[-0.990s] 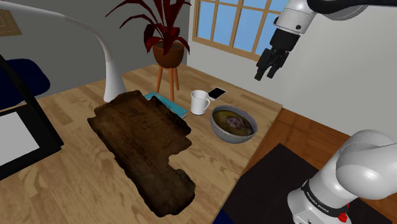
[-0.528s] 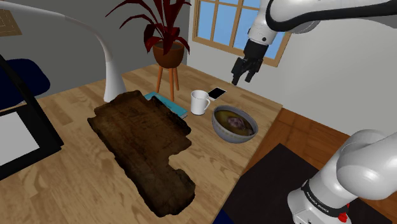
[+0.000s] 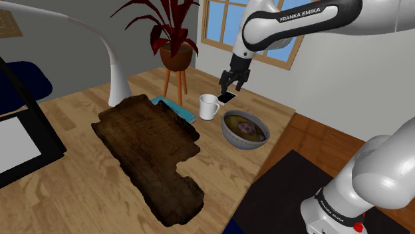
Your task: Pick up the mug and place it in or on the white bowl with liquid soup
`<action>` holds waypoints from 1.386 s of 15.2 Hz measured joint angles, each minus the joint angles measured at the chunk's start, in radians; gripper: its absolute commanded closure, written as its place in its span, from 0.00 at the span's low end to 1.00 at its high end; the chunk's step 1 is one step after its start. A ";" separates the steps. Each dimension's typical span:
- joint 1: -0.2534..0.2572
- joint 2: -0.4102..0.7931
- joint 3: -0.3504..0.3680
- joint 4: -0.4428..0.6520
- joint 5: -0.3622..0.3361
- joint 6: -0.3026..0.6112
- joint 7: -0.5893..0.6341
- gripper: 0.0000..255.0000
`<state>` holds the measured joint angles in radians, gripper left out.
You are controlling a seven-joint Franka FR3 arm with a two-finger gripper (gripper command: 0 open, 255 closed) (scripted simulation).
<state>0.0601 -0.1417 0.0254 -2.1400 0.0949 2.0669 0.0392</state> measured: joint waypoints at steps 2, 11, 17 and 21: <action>0.003 0.077 0.006 0.048 -0.010 0.030 0.013 0.00; 0.011 0.282 0.014 0.152 -0.037 0.129 0.039 0.00; 0.014 0.306 0.015 0.135 -0.037 0.171 0.041 0.00; 0.014 0.306 0.015 0.134 -0.037 0.172 0.041 1.00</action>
<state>0.0738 0.1643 0.0406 -2.0059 0.0574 2.2387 0.0797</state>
